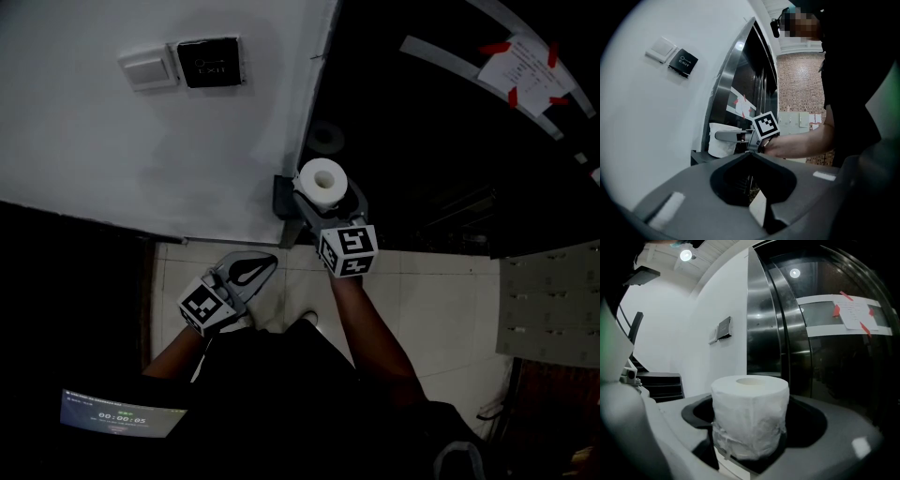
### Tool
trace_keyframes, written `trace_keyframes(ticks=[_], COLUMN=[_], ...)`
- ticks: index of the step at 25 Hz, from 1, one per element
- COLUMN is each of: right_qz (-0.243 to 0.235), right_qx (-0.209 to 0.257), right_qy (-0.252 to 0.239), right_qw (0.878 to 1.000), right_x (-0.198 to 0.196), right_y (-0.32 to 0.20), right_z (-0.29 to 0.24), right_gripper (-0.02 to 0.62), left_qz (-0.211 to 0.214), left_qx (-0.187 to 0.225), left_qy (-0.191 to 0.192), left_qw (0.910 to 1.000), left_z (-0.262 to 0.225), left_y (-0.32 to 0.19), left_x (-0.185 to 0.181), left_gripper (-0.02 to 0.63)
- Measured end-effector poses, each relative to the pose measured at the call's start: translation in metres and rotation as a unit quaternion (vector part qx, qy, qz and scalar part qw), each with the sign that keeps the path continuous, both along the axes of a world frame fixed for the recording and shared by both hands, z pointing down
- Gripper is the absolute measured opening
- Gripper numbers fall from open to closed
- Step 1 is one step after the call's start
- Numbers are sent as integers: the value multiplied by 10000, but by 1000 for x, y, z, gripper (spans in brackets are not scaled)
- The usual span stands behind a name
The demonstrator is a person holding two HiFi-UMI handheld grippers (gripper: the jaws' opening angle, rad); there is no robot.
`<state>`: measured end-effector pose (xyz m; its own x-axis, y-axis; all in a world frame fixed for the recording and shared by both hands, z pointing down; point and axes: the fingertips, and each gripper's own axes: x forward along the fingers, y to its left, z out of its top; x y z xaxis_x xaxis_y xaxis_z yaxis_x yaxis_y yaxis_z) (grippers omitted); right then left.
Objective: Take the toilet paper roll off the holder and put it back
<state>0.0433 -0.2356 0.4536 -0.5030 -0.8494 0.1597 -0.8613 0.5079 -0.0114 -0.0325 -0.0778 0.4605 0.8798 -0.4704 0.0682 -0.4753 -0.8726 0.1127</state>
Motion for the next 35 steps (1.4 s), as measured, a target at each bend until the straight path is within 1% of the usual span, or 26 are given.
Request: trace_keyframes(ticks=[2,6,9,12,19,23,28,31,35], right_qz=[-2,19,67,156,529,825,1122,1254,1321], right_qx=[9,33,54,90,63,20,-26,-85,-198], right_qy=[10,47,81,130,55,-5,38,62,83], right_qw=[10000,10000,9999,9998,9986,9966,9937,9920,9910], right_x=[1,6,12,23,67,99,133,147,157], right_y=[0,0,2,3,5,5,6,7,8], right_z=[-2,-6,-11,-14,-19,-18,-12,-5,7], right_gripper=[439,437,438,439,439,437,437,439,439], left_qz=[7,84,140,216,313,346,381,383,349], left_qx=[-74,-14,-54,69,81,-27,66,105,76], left_qy=[4,-14,-19,-14,11,15,1,-20,-21], left_qw=[10000,10000,9999,9997,9995,9994,9993,9992,9994], left_z=[-2,1,0,5,5,1,5,6,5], left_y=[0,-1,0,0,2,5,7,9,12], left_x=[1,4,8,12,22,29,32,34,33], left_gripper=[5,5,5,5,5,5,5,5,5])
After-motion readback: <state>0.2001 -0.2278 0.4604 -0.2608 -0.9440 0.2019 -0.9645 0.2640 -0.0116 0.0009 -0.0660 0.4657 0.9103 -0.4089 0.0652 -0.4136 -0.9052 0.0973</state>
